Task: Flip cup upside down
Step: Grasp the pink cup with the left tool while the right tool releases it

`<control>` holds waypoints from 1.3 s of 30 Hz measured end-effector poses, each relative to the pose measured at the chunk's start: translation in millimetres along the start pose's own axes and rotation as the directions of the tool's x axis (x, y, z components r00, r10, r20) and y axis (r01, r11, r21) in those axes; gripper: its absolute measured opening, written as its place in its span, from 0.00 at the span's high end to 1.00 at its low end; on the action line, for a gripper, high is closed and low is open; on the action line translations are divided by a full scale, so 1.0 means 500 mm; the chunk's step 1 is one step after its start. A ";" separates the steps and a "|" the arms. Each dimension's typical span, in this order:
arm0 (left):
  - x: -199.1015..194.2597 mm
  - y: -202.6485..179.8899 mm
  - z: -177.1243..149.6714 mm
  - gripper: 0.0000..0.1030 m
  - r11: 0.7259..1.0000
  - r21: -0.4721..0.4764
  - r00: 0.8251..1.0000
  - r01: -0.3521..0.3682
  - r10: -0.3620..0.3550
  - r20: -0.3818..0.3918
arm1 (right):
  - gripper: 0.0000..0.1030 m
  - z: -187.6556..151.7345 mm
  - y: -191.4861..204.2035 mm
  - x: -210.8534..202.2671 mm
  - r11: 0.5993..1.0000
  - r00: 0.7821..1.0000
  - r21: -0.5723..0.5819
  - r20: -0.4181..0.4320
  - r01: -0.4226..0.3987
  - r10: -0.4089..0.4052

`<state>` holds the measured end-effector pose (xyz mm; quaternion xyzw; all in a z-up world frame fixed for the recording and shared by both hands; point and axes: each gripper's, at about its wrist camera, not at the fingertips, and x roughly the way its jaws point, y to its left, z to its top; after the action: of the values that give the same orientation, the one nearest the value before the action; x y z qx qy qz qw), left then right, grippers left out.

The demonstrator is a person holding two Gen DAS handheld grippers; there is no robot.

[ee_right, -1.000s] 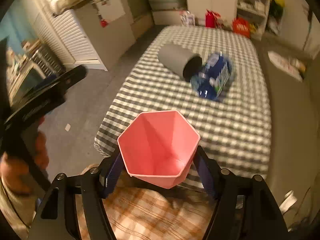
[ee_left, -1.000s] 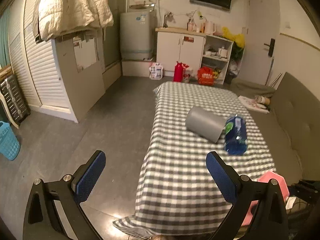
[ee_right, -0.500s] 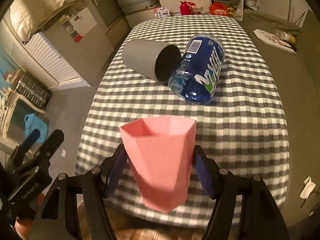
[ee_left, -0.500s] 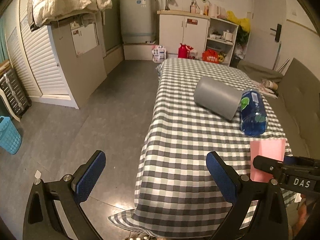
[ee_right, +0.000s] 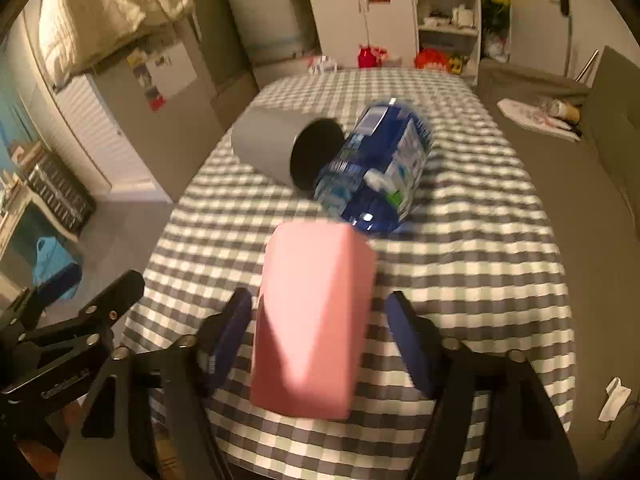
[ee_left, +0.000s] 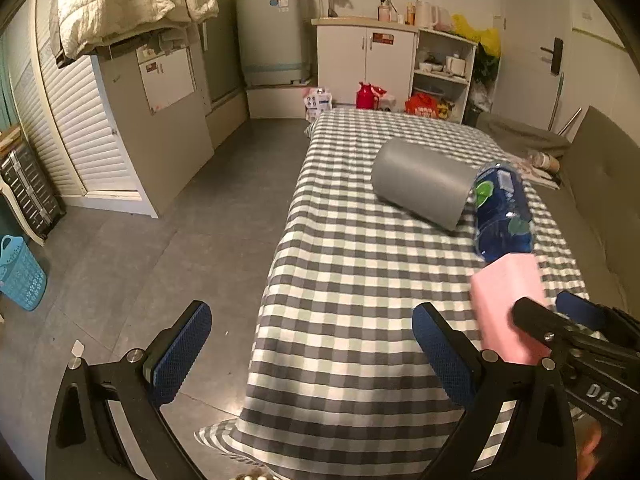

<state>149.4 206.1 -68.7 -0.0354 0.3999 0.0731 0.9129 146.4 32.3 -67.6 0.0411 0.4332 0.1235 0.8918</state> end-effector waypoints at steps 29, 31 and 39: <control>0.015 -0.204 -0.076 0.01 0.966 0.035 0.961 0.256 -0.250 -0.120 | 0.07 -0.096 -0.185 -0.195 0.958 0.934 0.168 0.236 0.234 -0.269; 0.026 -0.210 -0.077 0.01 0.961 0.028 0.953 0.277 -0.271 -0.135 | 0.07 -0.096 -0.182 -0.190 0.958 0.936 0.166 0.230 0.234 -0.268; 0.051 -0.245 -0.088 0.37 0.905 0.036 0.890 0.424 -0.410 -0.199 | 0.07 -0.093 -0.184 -0.175 0.958 0.940 0.174 0.215 0.229 -0.264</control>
<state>154.4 82.7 -116.2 -0.0914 0.4692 -0.1438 0.8665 75.0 -80.4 -46.6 0.0660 0.3339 -0.0274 0.9399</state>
